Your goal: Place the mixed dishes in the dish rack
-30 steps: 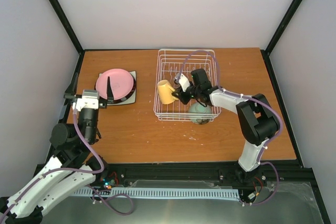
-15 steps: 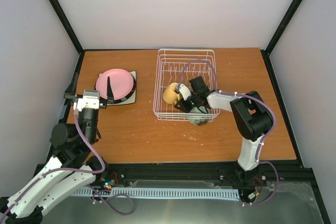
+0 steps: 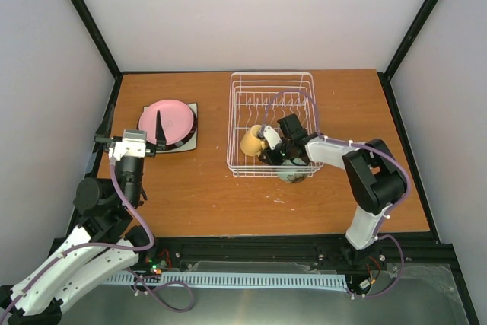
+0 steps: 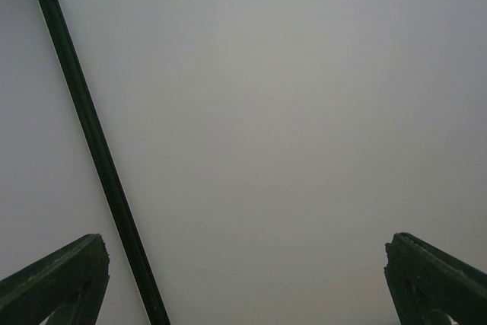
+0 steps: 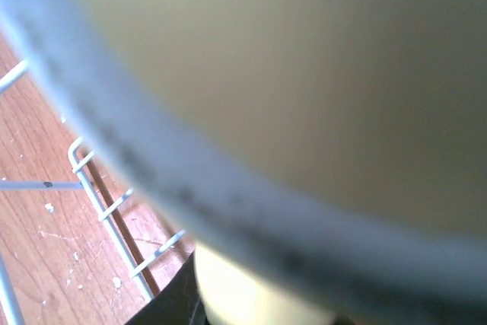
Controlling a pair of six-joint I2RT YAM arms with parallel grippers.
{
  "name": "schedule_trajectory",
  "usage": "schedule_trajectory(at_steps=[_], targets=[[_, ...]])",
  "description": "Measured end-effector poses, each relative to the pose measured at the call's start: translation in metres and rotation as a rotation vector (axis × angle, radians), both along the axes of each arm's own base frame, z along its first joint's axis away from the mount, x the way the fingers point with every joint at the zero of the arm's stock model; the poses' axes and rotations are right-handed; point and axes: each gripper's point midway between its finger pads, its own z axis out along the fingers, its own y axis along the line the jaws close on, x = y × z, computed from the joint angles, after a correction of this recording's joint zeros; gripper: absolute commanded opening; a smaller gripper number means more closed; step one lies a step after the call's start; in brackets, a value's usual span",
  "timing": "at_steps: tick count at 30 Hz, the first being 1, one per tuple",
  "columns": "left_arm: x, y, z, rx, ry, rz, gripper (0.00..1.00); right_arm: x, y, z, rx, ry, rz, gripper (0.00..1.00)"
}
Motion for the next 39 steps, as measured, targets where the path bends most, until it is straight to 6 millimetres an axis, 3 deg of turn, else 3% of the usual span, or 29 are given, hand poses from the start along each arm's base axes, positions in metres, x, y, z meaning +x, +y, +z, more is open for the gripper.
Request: schedule_trajectory(at_steps=[6,12,15,24,32,39], targets=[[0.000,0.000,0.000,0.000,0.000,0.002,1.00,-0.009,-0.009,0.010,-0.007,-0.017,-0.017,0.03],[0.000,0.000,0.000,0.000,0.000,0.001,1.00,-0.008,-0.009,0.047,0.042,-0.084,-0.020,0.03],[0.000,0.000,0.000,0.000,-0.001,0.001,1.00,-0.009,-0.008,0.055,0.054,-0.088,-0.014,0.03],[0.000,0.000,0.000,-0.001,-0.001,0.001,1.00,-0.024,-0.010,0.047,0.004,0.001,-0.047,0.03],[0.000,0.000,0.001,-0.003,-0.006,-0.001,1.00,-0.039,-0.018,0.068,-0.009,0.027,-0.116,0.03],[-0.001,0.000,0.001,-0.003,-0.006,-0.003,1.00,-0.049,-0.014,0.047,-0.089,0.108,-0.106,0.03]])
